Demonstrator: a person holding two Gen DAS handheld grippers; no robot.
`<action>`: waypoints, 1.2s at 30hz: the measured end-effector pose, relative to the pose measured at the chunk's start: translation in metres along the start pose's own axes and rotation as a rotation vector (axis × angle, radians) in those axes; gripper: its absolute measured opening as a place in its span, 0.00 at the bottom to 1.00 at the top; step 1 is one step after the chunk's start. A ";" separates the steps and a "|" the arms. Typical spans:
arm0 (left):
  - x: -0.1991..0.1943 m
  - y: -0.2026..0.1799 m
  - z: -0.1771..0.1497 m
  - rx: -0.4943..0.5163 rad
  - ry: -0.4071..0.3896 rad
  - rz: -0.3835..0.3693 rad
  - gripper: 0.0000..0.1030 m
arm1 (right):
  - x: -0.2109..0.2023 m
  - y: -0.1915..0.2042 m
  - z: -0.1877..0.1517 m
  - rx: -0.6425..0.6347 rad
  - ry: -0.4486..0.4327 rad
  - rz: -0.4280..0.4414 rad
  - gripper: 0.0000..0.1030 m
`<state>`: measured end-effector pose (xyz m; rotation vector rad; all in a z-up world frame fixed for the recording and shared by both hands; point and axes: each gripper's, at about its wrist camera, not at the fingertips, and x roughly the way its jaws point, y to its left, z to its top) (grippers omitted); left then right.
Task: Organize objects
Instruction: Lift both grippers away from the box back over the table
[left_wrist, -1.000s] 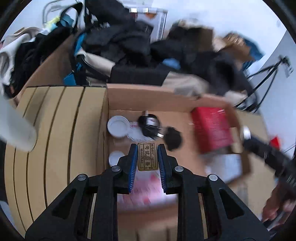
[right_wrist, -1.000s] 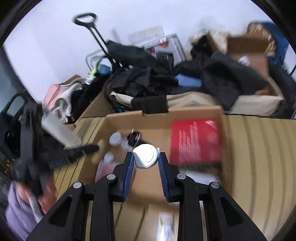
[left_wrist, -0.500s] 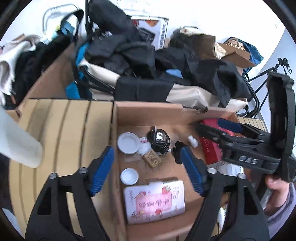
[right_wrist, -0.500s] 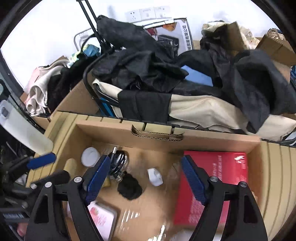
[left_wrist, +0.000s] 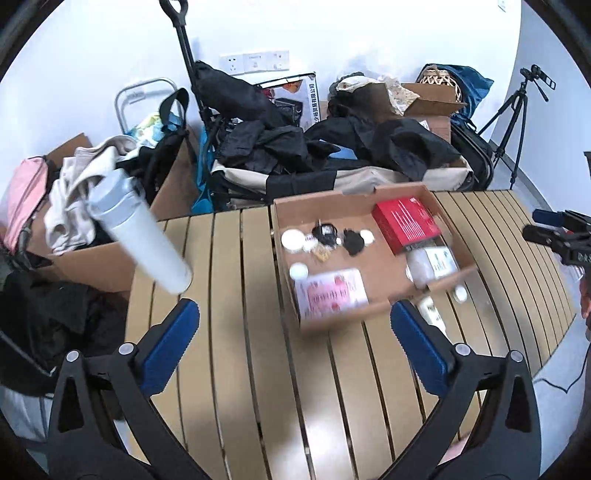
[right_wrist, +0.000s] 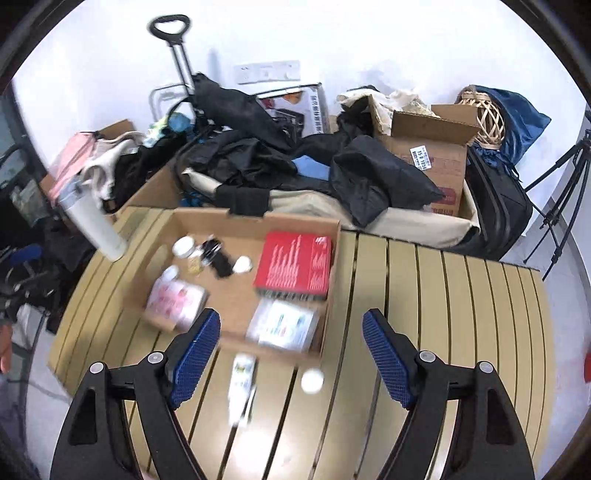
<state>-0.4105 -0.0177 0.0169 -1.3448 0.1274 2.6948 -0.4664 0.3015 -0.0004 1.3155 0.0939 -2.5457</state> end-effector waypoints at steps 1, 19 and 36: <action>-0.008 -0.003 -0.007 0.002 -0.003 0.009 1.00 | -0.012 0.004 -0.012 -0.014 -0.008 0.013 0.80; -0.080 -0.074 -0.229 -0.121 0.053 -0.198 1.00 | -0.142 0.036 -0.270 0.039 -0.113 0.118 0.80; 0.052 -0.159 -0.114 -0.109 -0.016 -0.199 0.95 | -0.042 -0.005 -0.223 0.039 -0.037 0.053 0.80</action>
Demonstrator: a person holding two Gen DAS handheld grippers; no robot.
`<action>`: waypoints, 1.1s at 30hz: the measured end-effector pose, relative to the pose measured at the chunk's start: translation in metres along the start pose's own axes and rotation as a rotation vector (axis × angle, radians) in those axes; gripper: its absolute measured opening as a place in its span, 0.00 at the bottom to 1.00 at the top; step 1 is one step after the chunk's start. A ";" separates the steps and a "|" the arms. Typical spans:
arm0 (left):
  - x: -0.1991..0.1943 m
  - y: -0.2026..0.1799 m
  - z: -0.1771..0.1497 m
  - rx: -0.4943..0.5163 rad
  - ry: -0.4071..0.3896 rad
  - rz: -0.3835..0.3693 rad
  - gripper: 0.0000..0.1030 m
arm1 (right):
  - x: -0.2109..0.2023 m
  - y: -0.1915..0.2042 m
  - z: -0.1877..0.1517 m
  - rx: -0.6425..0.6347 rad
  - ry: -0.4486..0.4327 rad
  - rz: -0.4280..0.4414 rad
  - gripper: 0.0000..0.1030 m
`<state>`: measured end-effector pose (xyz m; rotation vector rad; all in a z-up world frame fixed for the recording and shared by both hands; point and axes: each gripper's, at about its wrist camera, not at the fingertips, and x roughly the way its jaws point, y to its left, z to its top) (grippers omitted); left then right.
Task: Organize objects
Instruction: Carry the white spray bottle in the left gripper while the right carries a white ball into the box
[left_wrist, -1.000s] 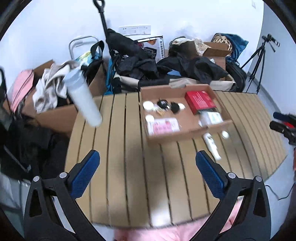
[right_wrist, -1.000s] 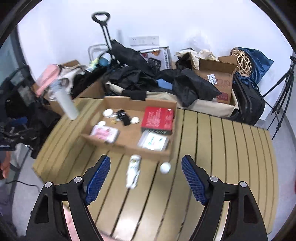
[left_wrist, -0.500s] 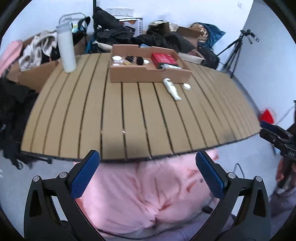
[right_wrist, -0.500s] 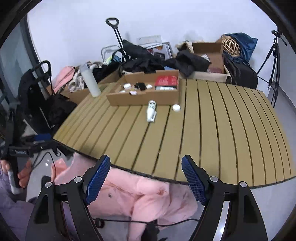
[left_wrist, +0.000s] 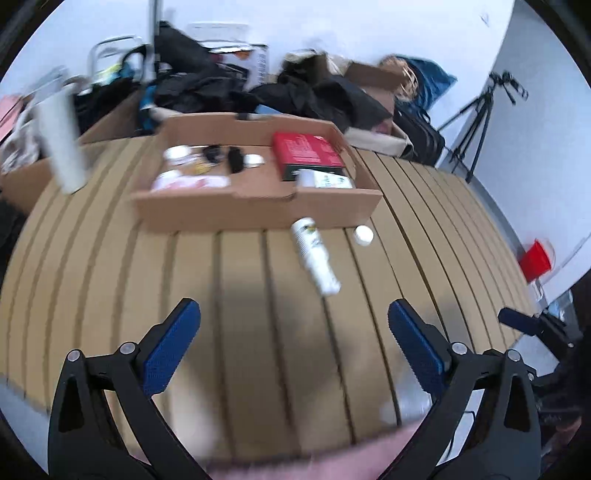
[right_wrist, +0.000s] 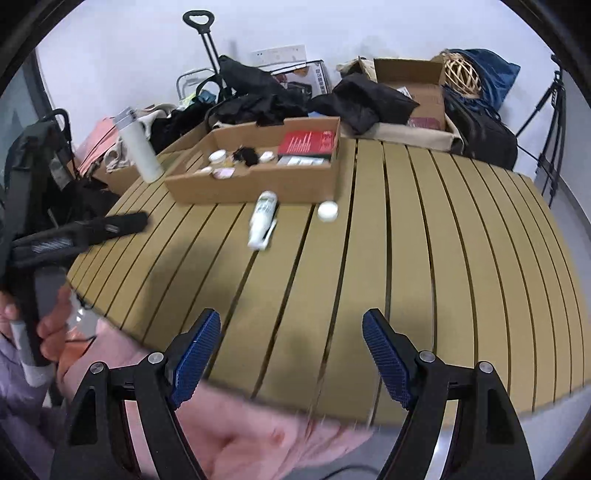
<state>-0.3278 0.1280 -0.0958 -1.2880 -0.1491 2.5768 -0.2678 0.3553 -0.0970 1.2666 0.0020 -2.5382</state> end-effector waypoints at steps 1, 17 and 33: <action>0.018 -0.007 0.008 0.020 0.011 0.001 0.88 | 0.010 -0.005 0.007 0.003 -0.001 -0.016 0.80; 0.148 -0.021 0.026 0.103 0.062 0.069 0.23 | 0.199 -0.043 0.088 -0.115 0.046 -0.031 0.36; 0.004 -0.008 -0.021 0.055 0.038 -0.007 0.23 | 0.091 -0.014 0.045 -0.100 -0.032 -0.010 0.30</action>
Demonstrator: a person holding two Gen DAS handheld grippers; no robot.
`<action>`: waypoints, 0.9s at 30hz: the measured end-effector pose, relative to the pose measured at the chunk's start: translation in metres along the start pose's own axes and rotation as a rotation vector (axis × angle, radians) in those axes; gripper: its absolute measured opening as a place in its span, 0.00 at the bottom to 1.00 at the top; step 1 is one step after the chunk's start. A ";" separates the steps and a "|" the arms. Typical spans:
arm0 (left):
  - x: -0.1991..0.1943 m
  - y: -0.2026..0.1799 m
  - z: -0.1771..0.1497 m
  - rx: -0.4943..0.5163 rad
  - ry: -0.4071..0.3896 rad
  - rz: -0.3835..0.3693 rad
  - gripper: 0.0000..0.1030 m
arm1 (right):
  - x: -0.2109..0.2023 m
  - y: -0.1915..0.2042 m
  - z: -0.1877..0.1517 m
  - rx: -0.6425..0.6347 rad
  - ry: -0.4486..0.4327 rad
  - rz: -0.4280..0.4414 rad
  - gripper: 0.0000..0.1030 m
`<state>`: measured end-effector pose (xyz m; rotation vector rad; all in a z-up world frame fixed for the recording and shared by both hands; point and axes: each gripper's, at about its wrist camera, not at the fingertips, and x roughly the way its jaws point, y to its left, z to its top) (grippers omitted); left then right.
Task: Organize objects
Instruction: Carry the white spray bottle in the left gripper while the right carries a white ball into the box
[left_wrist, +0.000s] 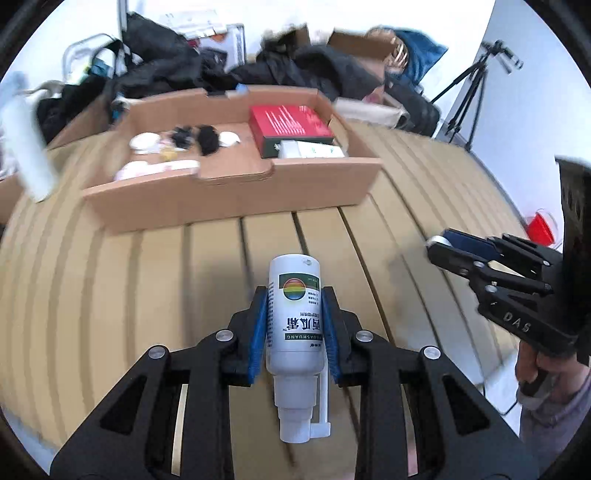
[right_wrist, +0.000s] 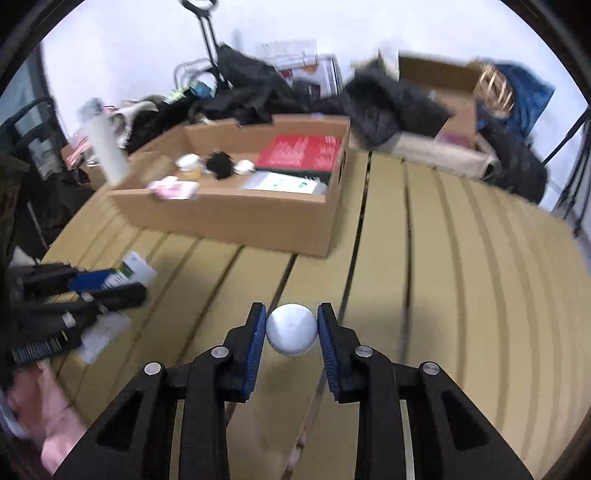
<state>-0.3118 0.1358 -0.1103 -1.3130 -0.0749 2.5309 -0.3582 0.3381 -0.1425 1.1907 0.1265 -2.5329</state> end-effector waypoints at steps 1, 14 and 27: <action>-0.022 0.002 -0.010 0.001 -0.018 0.000 0.23 | -0.027 0.009 -0.012 -0.011 -0.013 -0.008 0.30; -0.174 0.066 -0.064 -0.171 -0.127 -0.014 0.23 | -0.187 0.104 -0.061 0.102 -0.158 0.109 0.30; -0.068 0.093 0.119 -0.209 -0.064 -0.201 0.23 | -0.083 0.088 0.110 0.070 -0.116 0.236 0.30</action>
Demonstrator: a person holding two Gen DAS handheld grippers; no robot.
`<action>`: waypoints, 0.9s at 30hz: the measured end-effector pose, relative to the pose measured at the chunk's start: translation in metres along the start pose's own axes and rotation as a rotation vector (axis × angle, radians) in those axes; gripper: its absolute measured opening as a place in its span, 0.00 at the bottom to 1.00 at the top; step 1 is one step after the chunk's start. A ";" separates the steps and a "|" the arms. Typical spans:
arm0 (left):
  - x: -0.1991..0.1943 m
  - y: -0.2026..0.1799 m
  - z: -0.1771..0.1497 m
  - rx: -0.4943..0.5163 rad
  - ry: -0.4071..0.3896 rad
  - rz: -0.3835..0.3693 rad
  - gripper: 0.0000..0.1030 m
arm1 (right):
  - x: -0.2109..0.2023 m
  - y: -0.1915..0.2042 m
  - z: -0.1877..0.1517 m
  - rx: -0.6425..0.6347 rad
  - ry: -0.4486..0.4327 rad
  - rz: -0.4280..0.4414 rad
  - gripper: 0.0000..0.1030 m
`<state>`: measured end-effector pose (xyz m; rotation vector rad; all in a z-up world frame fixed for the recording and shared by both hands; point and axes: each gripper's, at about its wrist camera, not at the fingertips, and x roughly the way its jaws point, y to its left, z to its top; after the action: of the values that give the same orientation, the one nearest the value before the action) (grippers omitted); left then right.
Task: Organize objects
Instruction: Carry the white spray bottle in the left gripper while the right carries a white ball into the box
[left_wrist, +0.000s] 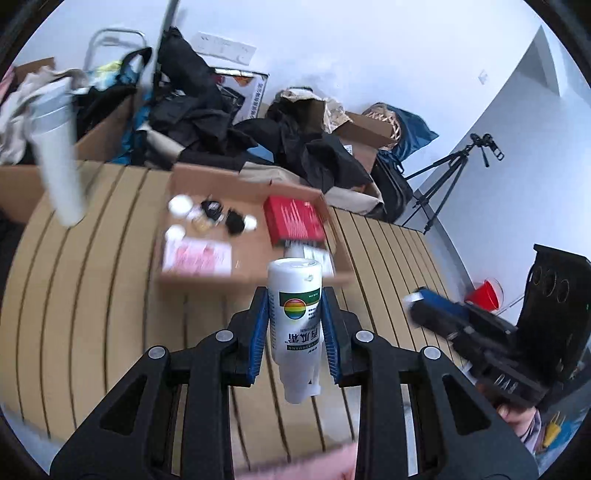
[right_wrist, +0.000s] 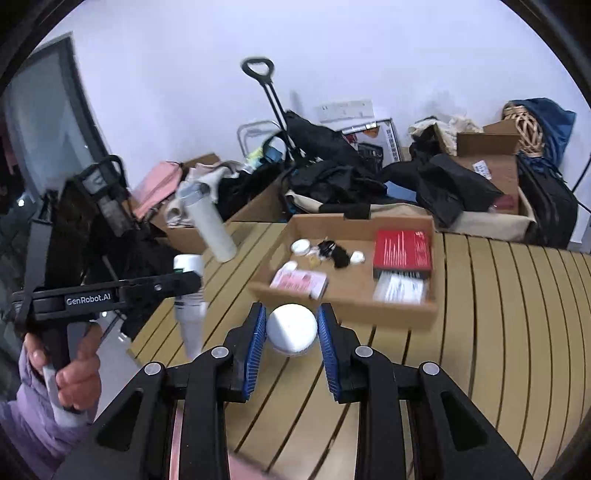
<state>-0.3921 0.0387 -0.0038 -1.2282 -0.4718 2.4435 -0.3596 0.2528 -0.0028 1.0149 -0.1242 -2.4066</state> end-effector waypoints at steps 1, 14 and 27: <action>0.018 0.002 0.013 -0.010 0.017 -0.007 0.23 | 0.020 -0.008 0.013 0.012 0.015 -0.004 0.30; 0.231 0.058 0.063 -0.112 0.268 0.112 0.35 | 0.201 -0.083 0.031 0.091 0.231 -0.125 0.31; 0.110 0.061 0.092 0.101 0.126 0.355 0.83 | 0.136 -0.068 0.067 0.064 0.144 -0.166 0.63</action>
<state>-0.5385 0.0243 -0.0555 -1.5198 -0.0983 2.6136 -0.5141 0.2365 -0.0609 1.2690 -0.0679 -2.4800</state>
